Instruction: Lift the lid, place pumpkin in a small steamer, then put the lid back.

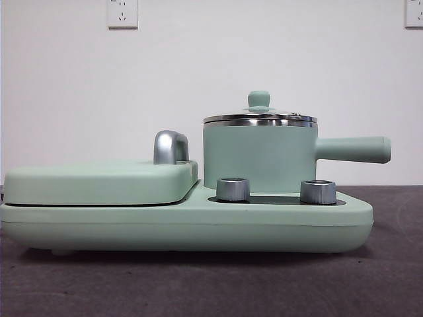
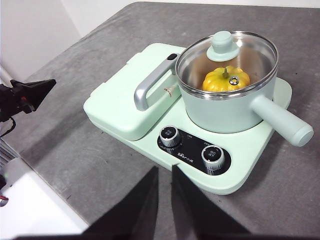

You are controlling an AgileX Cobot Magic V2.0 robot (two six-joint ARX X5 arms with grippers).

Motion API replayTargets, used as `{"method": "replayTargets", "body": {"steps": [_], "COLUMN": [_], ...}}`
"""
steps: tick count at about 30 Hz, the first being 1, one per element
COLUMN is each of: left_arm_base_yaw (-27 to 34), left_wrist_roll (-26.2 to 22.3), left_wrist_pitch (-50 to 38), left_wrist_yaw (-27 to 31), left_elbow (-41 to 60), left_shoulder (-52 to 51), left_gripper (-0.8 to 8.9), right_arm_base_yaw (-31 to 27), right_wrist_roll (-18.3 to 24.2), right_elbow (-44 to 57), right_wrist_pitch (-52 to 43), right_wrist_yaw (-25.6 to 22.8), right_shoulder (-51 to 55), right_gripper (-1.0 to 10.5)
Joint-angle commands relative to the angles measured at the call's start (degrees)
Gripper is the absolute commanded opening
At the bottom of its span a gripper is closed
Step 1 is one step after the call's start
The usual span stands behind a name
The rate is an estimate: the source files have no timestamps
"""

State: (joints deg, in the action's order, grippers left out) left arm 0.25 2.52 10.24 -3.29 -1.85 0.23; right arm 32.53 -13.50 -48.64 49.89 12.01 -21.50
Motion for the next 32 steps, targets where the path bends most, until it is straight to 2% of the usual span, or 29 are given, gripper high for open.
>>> {"method": "replayTargets", "body": {"steps": [1,9,11,17,22,28,32], "left_arm_base_yaw": [-0.04,-0.04,-0.04,-0.04,-0.04,-0.04,-0.04], "left_wrist_roll": [-0.33,-0.33,-0.33,-0.33,-0.35,-0.35,-0.33], "left_wrist_pitch": [0.39,0.39,0.42,0.44,0.44,0.44,0.46], "left_wrist_yaw": [-0.09,-0.09,-0.09,-0.09,-0.09,-0.09,-0.09], "left_elbow": [1.09,1.09,1.07,1.07,1.07,1.05,1.05], "left_shoulder": [-0.04,-0.04,-0.04,-0.04,-0.04,-0.04,0.00], "left_gripper": [0.06,0.06,0.06,0.06,0.06,0.06,0.06], "right_arm_base_yaw": [0.33,0.31,-1.27,-14.27,-22.95,-29.86,-33.33], "right_wrist_roll": [0.50,0.48,0.50,0.48,0.52,0.72,0.70], "right_elbow": [-0.35,0.79,2.51,16.81,30.23,41.53,45.51], "right_wrist_pitch": [-0.61,-2.08,-4.37,-23.71,-35.19,-38.32,-37.86], "right_wrist_yaw": [-0.02,0.00,0.11,2.80,2.80,2.01,-2.27], "right_shoulder": [-0.07,1.25,2.47,9.33,15.89,21.29,21.29], "right_gripper": [0.4,0.4,0.4,0.4,0.4,0.4,0.4]}}
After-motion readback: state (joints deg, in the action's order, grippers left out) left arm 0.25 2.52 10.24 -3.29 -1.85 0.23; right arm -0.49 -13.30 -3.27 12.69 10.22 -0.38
